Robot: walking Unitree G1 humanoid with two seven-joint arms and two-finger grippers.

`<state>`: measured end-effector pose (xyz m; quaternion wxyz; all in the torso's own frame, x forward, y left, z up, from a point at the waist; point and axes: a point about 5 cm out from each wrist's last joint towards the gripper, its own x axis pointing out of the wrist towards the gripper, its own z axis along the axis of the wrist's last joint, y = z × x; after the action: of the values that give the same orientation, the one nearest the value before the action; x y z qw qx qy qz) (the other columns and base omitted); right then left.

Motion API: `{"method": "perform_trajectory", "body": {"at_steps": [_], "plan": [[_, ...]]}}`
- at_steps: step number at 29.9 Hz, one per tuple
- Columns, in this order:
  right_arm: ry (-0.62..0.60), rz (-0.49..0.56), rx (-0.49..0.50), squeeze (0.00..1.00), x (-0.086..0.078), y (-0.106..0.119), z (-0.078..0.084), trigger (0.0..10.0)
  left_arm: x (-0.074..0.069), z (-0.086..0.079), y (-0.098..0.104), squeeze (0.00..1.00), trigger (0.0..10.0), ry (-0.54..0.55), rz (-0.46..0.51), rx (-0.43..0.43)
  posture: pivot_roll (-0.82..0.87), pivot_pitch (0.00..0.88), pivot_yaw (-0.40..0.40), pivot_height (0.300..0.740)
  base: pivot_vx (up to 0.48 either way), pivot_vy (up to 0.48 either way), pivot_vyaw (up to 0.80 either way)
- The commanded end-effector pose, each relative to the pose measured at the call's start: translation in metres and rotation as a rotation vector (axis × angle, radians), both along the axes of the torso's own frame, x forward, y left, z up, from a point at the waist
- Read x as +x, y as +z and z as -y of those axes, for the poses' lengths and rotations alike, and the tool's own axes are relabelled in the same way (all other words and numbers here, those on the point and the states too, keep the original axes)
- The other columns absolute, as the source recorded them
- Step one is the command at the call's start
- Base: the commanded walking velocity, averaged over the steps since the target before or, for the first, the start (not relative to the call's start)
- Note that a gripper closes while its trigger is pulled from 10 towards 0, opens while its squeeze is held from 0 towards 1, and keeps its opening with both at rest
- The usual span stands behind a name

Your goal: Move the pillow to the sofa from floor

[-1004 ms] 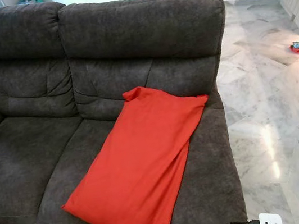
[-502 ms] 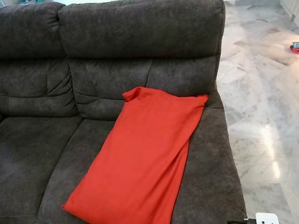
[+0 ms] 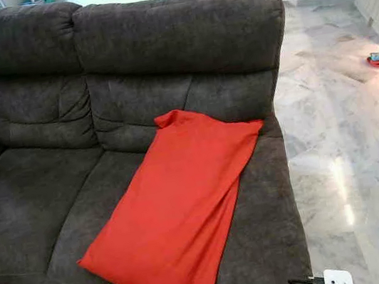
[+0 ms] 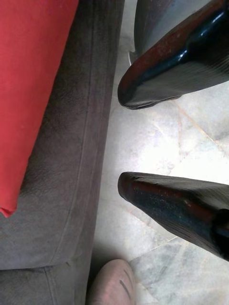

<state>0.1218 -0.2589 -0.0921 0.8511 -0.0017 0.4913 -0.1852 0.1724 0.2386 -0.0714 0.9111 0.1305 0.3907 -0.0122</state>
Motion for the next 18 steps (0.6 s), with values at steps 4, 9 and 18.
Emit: {"method": "perform_trajectory", "body": {"at_steps": [4,9,18], "plan": [[-0.008,-0.004,0.019,0.0,-0.0009,-0.0012,-0.0025,10.0,0.0008,-0.005,0.0015,0.0,10.0,-0.012,-0.008,0.017,0.15,0.097,-0.017,0.74,0.0,0.0,0.0],[-0.014,-0.01,0.026,0.0,-0.003,-0.0025,-0.0046,10.0,0.0006,-0.0054,0.0019,0.0,10.0,-0.011,0.0,0.019,0.15,0.098,-0.014,0.74,-0.206,0.0,0.0],[-0.016,-0.013,0.033,0.0,-0.0047,-0.0037,-0.0067,10.0,0.0005,0.0005,0.0005,0.0,10.0,-0.02,0.003,0.01,0.15,0.096,-0.011,0.74,-0.291,0.0,0.0]]}}
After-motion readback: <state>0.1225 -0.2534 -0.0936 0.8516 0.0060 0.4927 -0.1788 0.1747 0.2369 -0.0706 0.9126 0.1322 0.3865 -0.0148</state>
